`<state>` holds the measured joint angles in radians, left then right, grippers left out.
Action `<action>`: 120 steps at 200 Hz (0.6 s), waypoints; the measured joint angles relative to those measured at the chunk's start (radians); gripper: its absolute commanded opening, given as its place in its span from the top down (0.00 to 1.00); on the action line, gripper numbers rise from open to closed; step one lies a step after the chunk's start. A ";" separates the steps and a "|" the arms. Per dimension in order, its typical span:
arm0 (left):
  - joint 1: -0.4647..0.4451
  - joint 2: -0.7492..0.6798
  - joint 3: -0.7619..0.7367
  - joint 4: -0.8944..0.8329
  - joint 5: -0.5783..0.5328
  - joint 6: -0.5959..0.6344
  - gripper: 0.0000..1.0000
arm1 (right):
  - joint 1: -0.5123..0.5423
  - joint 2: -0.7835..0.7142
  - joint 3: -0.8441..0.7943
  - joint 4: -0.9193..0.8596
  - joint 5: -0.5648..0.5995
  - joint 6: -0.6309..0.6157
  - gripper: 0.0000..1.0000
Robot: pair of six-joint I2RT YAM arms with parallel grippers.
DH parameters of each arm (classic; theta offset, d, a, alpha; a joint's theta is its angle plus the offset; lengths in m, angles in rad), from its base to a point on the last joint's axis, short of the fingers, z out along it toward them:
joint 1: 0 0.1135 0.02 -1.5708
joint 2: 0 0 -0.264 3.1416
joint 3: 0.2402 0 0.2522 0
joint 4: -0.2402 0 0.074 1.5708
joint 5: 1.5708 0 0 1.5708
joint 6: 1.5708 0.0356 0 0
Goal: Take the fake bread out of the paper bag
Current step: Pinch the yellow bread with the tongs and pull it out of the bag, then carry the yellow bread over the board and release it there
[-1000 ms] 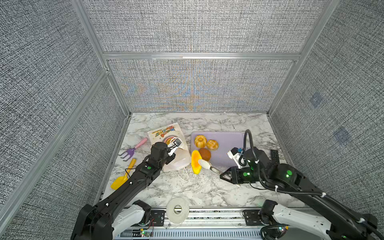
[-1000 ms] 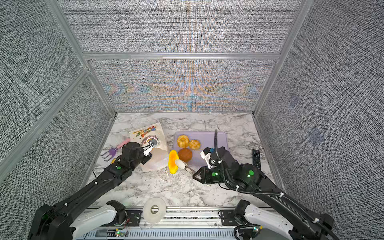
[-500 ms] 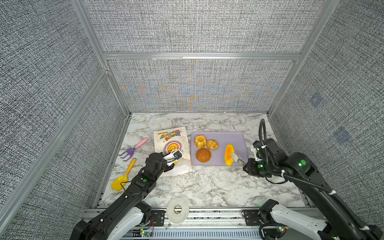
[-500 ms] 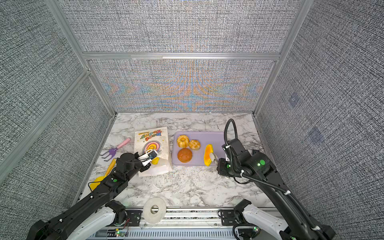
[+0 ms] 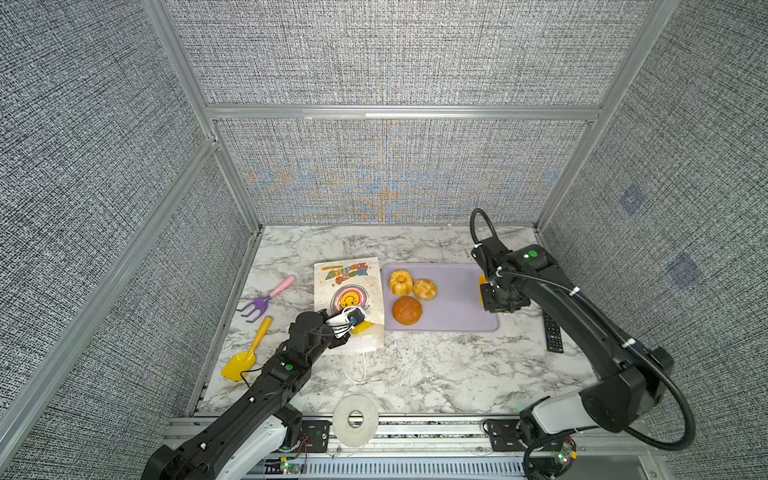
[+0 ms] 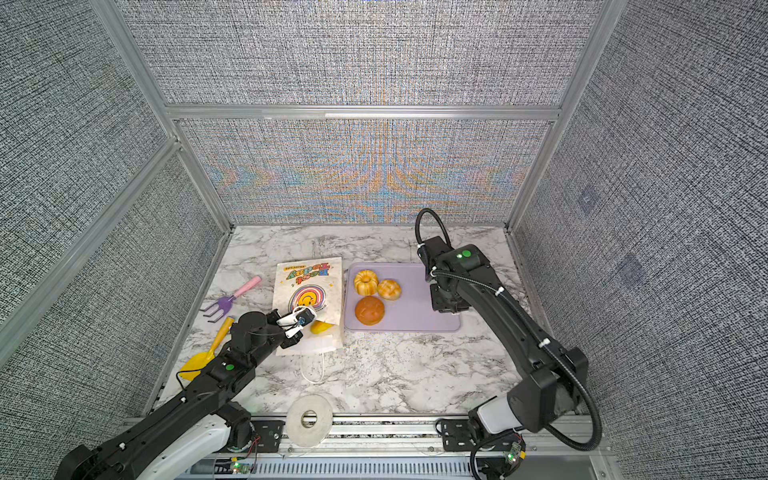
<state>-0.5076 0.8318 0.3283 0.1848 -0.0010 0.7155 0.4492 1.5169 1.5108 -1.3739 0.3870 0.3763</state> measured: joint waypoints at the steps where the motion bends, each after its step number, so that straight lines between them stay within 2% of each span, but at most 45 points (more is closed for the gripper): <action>1: 0.000 0.001 0.001 0.000 0.000 -0.001 1.00 | 0.000 0.003 0.002 -0.001 0.002 -0.002 1.00; 58: 0.000 0.021 0.007 0.002 -0.001 -0.017 1.00 | 0.003 0.198 0.116 -0.026 0.089 -0.071 1.00; 83: 0.000 0.023 0.007 0.003 -0.001 -0.017 1.00 | 0.030 0.247 0.160 -0.028 0.089 -0.081 0.86; 120: 0.000 0.024 0.007 0.003 -0.001 -0.018 1.00 | 0.057 0.274 0.185 -0.020 0.051 -0.090 0.73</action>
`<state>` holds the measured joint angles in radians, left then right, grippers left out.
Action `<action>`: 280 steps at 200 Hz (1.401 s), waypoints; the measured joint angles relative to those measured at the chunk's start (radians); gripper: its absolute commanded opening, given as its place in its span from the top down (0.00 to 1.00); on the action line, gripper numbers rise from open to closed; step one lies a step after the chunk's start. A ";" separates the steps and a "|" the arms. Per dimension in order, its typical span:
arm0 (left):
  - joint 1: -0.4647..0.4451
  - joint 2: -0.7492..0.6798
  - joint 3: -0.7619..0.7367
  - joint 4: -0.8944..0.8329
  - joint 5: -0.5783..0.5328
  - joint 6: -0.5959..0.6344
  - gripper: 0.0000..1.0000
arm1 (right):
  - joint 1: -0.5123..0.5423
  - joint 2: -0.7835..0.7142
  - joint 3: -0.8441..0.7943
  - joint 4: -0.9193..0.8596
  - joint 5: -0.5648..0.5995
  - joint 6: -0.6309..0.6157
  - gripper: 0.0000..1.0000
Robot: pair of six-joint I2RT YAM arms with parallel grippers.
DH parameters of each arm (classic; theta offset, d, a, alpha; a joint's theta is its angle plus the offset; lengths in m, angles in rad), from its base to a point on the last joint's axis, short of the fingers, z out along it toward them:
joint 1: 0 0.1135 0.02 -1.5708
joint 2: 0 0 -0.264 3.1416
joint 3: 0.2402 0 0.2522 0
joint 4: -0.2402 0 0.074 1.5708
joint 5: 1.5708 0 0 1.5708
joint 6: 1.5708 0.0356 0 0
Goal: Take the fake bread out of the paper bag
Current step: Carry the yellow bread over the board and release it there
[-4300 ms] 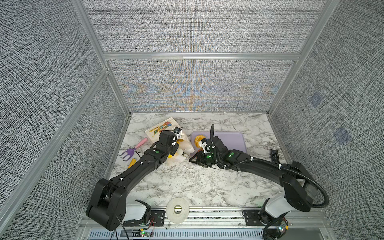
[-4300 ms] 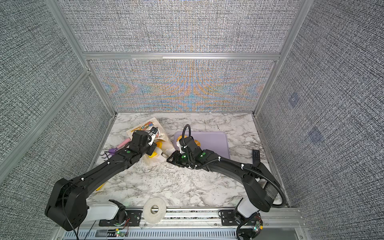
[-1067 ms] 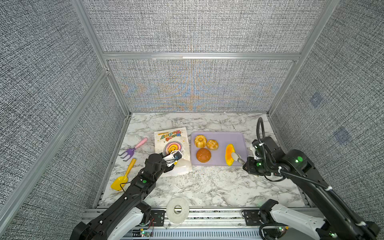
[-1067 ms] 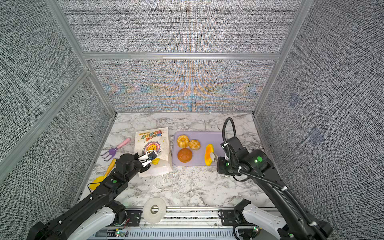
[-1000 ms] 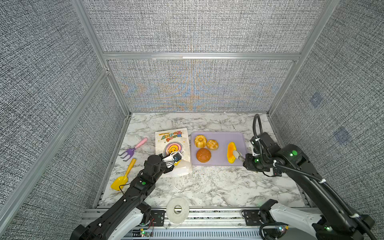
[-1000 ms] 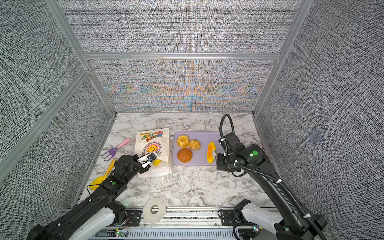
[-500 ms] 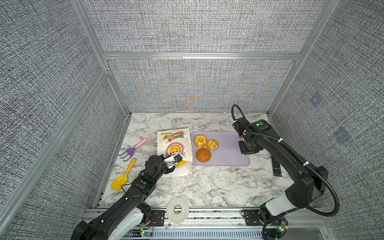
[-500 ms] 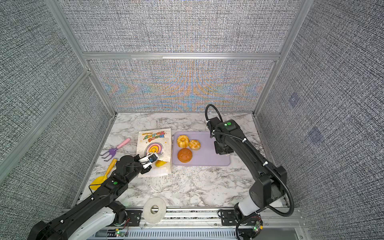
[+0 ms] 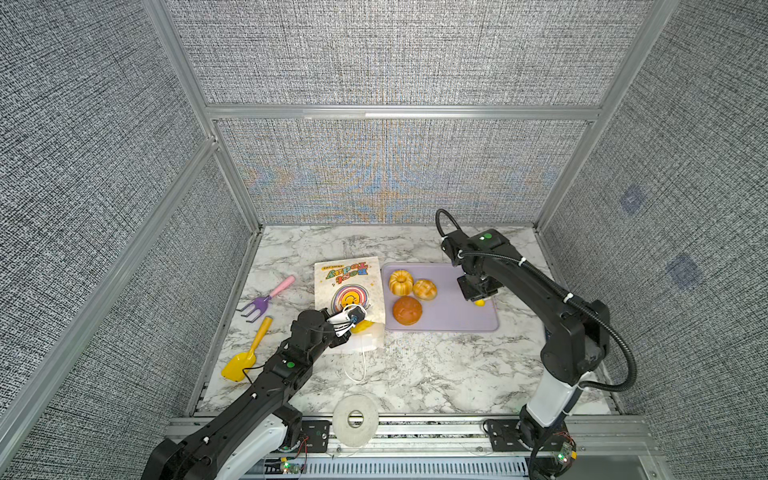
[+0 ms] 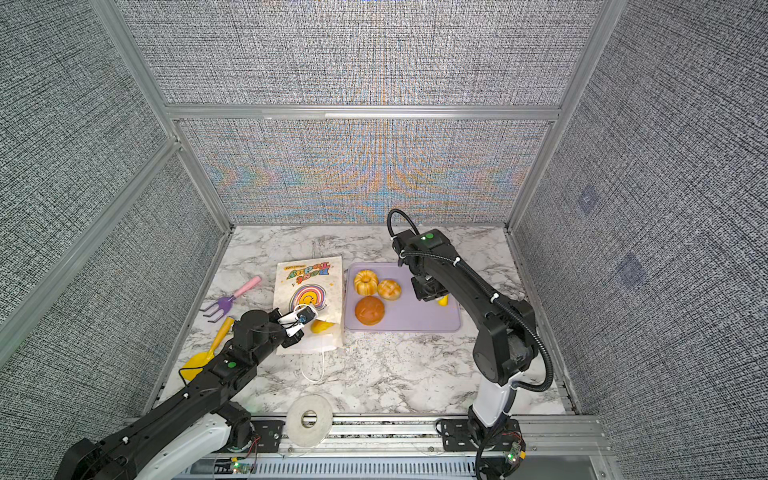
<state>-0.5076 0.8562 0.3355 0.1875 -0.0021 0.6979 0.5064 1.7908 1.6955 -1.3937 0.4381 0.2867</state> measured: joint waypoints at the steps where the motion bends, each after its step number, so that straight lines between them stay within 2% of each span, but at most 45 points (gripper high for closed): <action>1: 0.000 0.000 0.000 0.000 0.000 0.000 1.00 | 0.000 0.000 0.000 0.000 -0.002 -0.001 0.73; 24: 0.000 0.000 0.000 0.000 0.000 -0.002 1.00 | 0.003 -0.006 -0.014 0.022 -0.029 -0.004 0.64; 50: 0.000 0.000 0.000 0.000 0.000 -0.002 1.00 | 0.004 -0.014 -0.040 0.038 -0.061 -0.004 0.60; 119: 0.000 -0.018 -0.009 0.003 0.001 -0.002 1.00 | 0.004 -0.037 -0.059 0.053 -0.092 0.000 0.61; 178: 0.000 -0.020 -0.012 0.005 0.001 0.000 1.00 | 0.004 -0.099 -0.082 0.089 -0.211 0.008 0.61; 244: 0.000 -0.032 -0.022 0.006 0.003 0.010 1.00 | 0.003 -0.167 -0.120 0.112 -0.293 0.031 0.64; 258: 0.000 -0.032 -0.022 0.006 0.003 0.012 1.00 | 0.001 -0.194 -0.126 0.118 -0.317 0.034 0.71; 280: 0.000 -0.034 -0.022 0.006 0.004 0.012 1.00 | -0.004 -0.230 -0.142 0.123 -0.342 0.045 0.91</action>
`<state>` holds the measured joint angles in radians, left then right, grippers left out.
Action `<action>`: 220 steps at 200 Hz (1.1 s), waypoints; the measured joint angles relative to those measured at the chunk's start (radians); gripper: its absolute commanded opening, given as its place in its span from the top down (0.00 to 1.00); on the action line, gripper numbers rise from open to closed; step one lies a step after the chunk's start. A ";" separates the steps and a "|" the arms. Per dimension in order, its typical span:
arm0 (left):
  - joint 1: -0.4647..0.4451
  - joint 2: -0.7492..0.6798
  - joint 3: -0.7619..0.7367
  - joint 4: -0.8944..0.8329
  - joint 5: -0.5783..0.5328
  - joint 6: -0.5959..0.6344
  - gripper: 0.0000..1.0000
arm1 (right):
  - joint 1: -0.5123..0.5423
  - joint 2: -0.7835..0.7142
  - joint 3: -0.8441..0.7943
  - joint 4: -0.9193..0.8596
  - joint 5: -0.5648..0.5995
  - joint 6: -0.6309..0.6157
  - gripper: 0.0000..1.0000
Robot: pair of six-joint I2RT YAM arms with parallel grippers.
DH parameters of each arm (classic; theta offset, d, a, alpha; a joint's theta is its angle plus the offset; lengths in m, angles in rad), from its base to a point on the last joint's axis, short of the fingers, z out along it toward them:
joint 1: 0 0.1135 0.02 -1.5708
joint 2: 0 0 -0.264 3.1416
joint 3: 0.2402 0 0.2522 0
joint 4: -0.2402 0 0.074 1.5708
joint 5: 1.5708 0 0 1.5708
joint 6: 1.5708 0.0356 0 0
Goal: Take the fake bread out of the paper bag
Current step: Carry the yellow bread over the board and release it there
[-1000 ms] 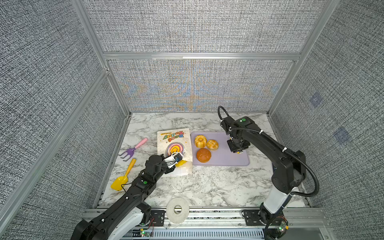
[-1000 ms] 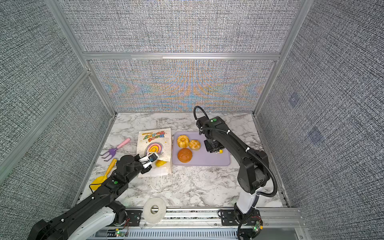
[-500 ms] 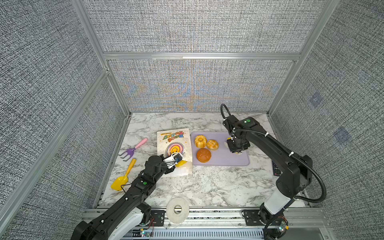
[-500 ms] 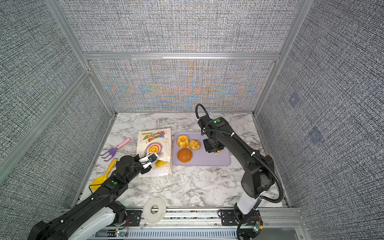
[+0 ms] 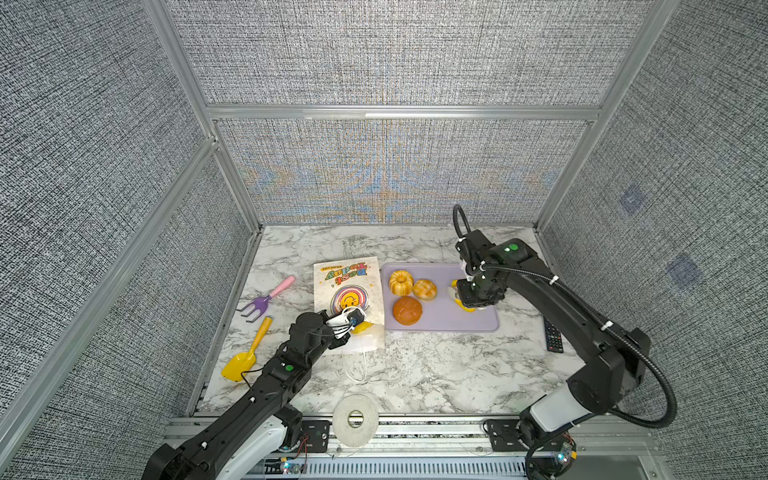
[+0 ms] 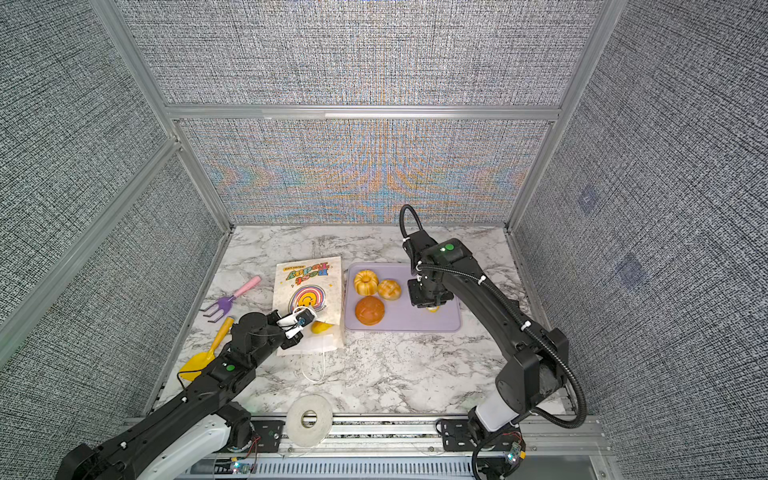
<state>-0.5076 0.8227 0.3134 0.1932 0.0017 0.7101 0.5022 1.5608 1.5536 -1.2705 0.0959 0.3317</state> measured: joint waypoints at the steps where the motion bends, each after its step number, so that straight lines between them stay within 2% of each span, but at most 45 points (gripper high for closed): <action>1: 0.000 0.000 0.000 0.000 0.000 0.000 1.00 | -0.001 -0.002 -0.002 0.001 -0.001 0.001 0.91; 17: 0.000 -0.003 0.000 0.000 0.000 0.000 1.00 | -0.012 -0.024 -0.029 0.013 -0.029 0.005 1.00; 87: 0.000 -0.015 -0.002 0.000 0.001 -0.001 1.00 | -0.084 -0.019 -0.187 0.103 -0.106 -0.002 1.00; 134: 0.000 -0.014 -0.002 0.000 0.002 -0.003 1.00 | -0.132 0.046 -0.150 0.118 -0.099 -0.039 1.00; 163: 0.000 -0.012 -0.002 0.000 0.002 -0.003 1.00 | -0.154 0.076 -0.118 0.134 -0.050 -0.049 1.00; 202: 0.000 -0.005 -0.002 0.000 0.008 -0.003 1.00 | -0.188 0.065 -0.123 0.148 -0.023 -0.056 1.00; 220: 0.000 -0.004 -0.002 0.000 0.008 -0.003 1.00 | -0.188 0.038 -0.138 0.161 -0.055 -0.060 1.00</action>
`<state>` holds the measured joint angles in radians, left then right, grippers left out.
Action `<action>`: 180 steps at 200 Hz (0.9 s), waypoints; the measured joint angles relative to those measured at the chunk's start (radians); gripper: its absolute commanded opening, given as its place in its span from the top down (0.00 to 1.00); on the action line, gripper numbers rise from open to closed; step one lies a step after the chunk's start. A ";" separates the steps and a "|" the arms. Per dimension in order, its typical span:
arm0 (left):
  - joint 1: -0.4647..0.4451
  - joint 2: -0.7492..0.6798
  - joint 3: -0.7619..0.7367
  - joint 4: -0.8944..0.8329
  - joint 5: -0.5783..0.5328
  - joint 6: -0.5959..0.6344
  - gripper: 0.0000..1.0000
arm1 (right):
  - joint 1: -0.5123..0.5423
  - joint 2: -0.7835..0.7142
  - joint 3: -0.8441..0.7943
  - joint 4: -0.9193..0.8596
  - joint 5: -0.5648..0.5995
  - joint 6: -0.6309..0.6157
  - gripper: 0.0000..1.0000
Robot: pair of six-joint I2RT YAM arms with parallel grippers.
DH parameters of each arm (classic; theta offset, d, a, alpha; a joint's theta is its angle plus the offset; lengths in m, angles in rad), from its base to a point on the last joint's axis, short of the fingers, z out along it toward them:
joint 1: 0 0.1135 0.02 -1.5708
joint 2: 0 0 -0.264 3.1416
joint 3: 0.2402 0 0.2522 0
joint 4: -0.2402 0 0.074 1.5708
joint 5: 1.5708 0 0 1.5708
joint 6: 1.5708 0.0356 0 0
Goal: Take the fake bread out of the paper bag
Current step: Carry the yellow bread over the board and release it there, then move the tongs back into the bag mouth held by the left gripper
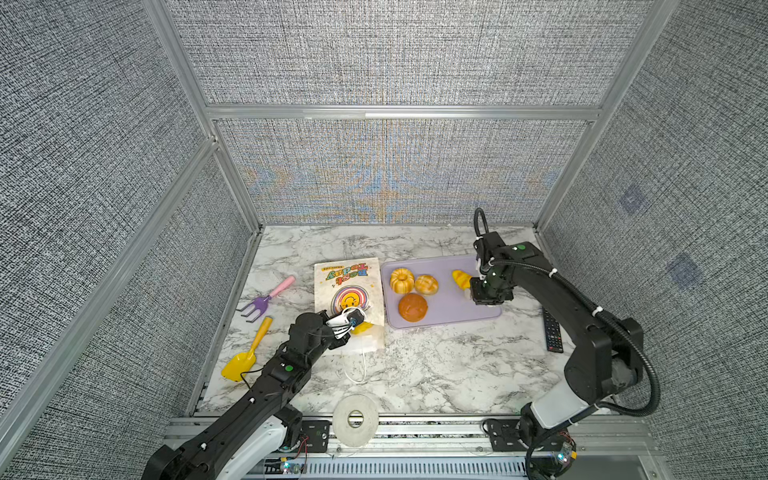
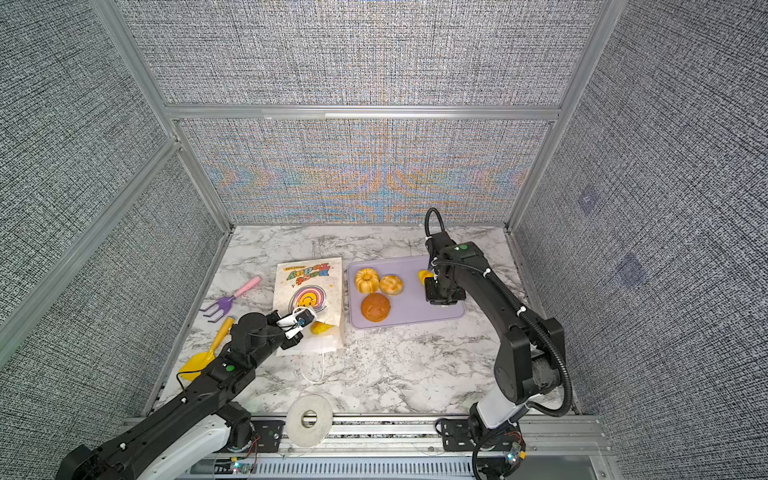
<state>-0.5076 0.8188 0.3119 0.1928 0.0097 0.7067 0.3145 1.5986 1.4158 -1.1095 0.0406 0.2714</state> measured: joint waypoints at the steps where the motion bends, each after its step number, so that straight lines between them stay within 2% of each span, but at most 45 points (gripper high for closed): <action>1: 0.000 0.000 0.000 0.000 0.000 0.000 1.00 | 0.000 -0.003 -0.002 0.001 -0.005 0.000 1.00; 34: 0.000 0.004 0.000 0.000 0.000 0.000 1.00 | 0.008 -0.124 -0.057 0.026 -0.096 0.009 1.00; 70: 0.000 0.021 0.006 0.000 0.000 -0.009 1.00 | 0.080 -0.345 -0.181 0.090 -0.231 0.103 1.00; 100: 0.000 0.051 0.023 0.000 -0.002 -0.027 1.00 | 0.241 -0.581 -0.354 0.189 -0.303 0.296 0.97; 129: 0.000 0.093 0.048 0.000 -0.011 -0.052 1.00 | 0.468 -0.737 -0.511 0.309 -0.283 0.524 0.92; 153: 0.000 0.129 0.069 -0.001 -0.023 -0.064 1.00 | 0.648 -0.706 -0.565 0.401 -0.233 0.673 0.85; 180: 0.000 0.158 0.084 -0.001 -0.040 -0.084 1.00 | 0.738 -0.536 -0.526 0.526 -0.190 0.745 0.81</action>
<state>-0.5076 0.9771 0.3954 0.1921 -0.0303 0.6224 1.0527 1.0626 0.8898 -0.5835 -0.1497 1.0164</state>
